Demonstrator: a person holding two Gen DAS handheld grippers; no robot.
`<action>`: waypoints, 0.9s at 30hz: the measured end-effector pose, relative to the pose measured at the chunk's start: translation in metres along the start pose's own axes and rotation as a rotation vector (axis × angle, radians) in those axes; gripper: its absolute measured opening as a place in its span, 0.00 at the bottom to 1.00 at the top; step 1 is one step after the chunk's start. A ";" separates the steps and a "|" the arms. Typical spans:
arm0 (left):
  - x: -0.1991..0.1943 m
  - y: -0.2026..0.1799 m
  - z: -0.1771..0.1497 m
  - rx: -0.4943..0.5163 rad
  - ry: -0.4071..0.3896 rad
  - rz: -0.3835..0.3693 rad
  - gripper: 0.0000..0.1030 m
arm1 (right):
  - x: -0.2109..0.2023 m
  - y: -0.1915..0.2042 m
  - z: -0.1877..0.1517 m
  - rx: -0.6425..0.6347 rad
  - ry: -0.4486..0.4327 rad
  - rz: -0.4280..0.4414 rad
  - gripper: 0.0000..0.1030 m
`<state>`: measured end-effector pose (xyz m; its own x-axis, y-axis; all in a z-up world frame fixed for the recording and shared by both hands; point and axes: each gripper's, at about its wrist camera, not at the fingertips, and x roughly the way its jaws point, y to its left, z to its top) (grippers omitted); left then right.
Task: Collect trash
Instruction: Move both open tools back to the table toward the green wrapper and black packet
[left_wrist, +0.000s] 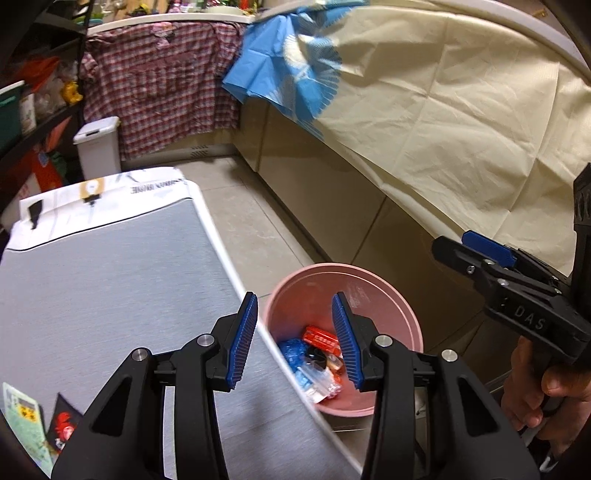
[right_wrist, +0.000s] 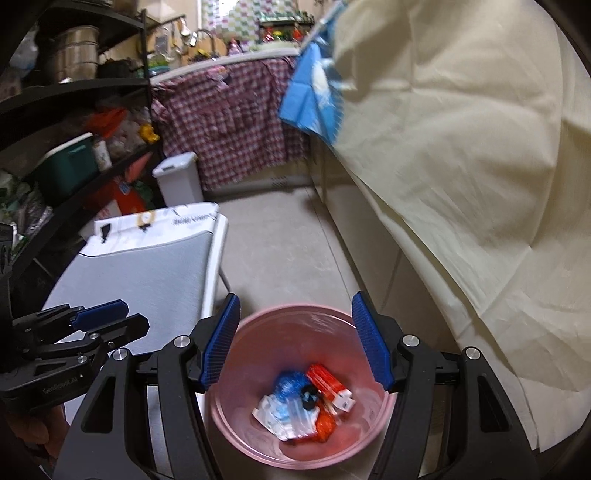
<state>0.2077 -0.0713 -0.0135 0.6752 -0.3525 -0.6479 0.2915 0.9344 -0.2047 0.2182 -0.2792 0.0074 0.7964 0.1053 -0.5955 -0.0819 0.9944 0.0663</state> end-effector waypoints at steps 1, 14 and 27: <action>-0.005 0.005 -0.001 -0.006 -0.008 0.008 0.41 | -0.004 0.007 0.001 -0.008 -0.017 0.011 0.61; -0.070 0.094 -0.028 -0.095 -0.064 0.175 0.41 | -0.025 0.098 -0.011 -0.064 -0.070 0.201 0.47; -0.124 0.192 -0.063 -0.271 -0.088 0.351 0.40 | -0.010 0.210 -0.062 -0.163 0.025 0.425 0.35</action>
<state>0.1367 0.1552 -0.0187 0.7599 -0.0042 -0.6501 -0.1452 0.9736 -0.1760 0.1555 -0.0712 -0.0221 0.6573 0.5023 -0.5618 -0.4931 0.8504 0.1834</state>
